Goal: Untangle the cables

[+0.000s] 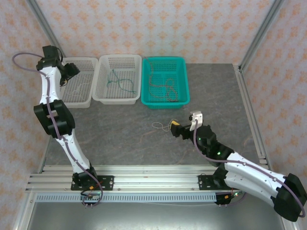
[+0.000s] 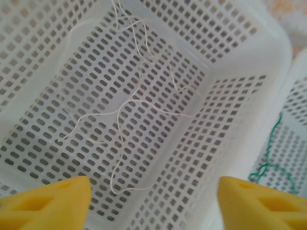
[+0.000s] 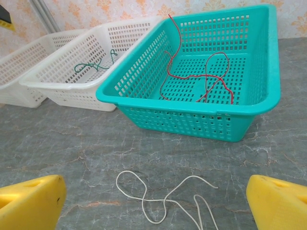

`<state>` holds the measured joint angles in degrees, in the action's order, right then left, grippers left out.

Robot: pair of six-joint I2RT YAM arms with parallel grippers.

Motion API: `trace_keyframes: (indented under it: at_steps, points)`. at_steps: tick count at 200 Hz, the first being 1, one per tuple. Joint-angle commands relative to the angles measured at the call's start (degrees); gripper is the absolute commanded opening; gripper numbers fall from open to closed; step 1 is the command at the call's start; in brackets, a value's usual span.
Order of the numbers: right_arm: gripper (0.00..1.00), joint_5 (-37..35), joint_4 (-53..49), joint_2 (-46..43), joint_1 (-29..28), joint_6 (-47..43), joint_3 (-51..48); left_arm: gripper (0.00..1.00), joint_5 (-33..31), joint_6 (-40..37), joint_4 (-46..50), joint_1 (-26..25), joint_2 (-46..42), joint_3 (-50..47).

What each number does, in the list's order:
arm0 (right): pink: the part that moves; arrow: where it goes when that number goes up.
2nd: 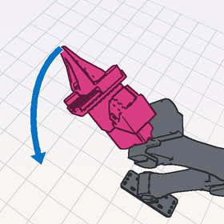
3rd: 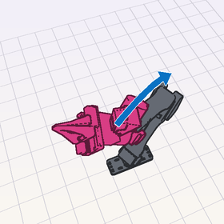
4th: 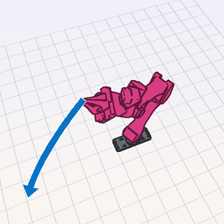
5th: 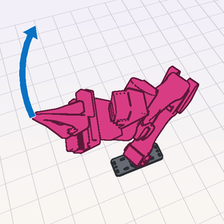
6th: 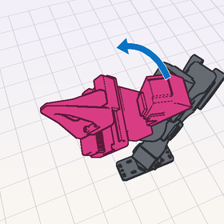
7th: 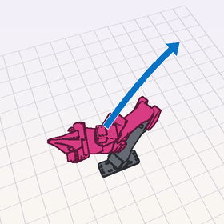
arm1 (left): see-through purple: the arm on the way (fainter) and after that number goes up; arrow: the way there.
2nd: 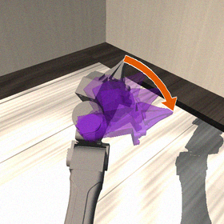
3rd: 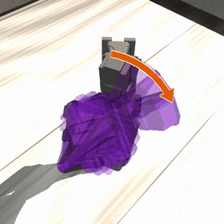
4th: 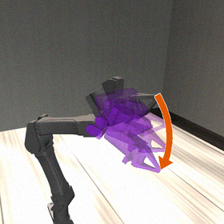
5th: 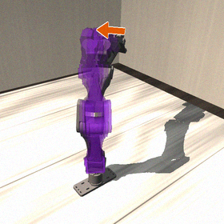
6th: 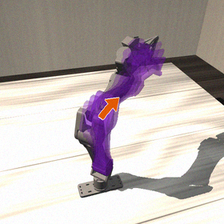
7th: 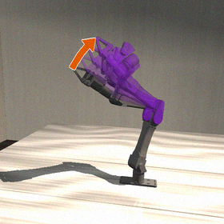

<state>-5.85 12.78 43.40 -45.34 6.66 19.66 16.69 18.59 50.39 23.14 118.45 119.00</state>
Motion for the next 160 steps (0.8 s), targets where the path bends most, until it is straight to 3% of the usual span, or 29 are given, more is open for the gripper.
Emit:
trace_keyframes:
  at_steps: [1, 10, 60, 85, 105, 125, 160]
  points:
    - [0.97, -0.6, -0.6, 0.6, 0.1, -0.4, 2.6, 0.75, -0.4, 1.6, -1.8, -0.2, -8.5, 0.0]
    - [0.97, -0.5, -0.6, 1.1, 0.1, -0.7, 3.0, 0.80, -0.1, 2.1, -2.5, -0.6, -12.2, -0.9]
    - [0.97, -0.7, 0.9, 4.4, 0.1, -1.8, 4.5, 0.80, 4.1, 5.0, -10.6, -9.8, -30.5, -15.2]
    - [0.98, -1.1, 0.7, 4.6, 0.2, -2.1, 4.1, 0.79, 5.8, 4.8, -15.5, -20.2, -37.5, -24.7]
    - [0.98, -1.4, -0.1, 4.5, 0.3, -2.1, 3.7, 0.79, 6.6, 1.4, -18.3, -31.6, -39.8, -30.6]
    - [0.98, -1.5, -1.6, 3.6, 0.3, -1.8, 3.5, 0.79, 5.3, -3.4, -17.1, -42.3, -38.9, -33.4]
    - [0.98, -3.5, -4.5, -1.3, 0.4, 0.0, 2.2, 0.79, -0.5, -10.6, -12.7, -55.4, -33.7, -36.8]
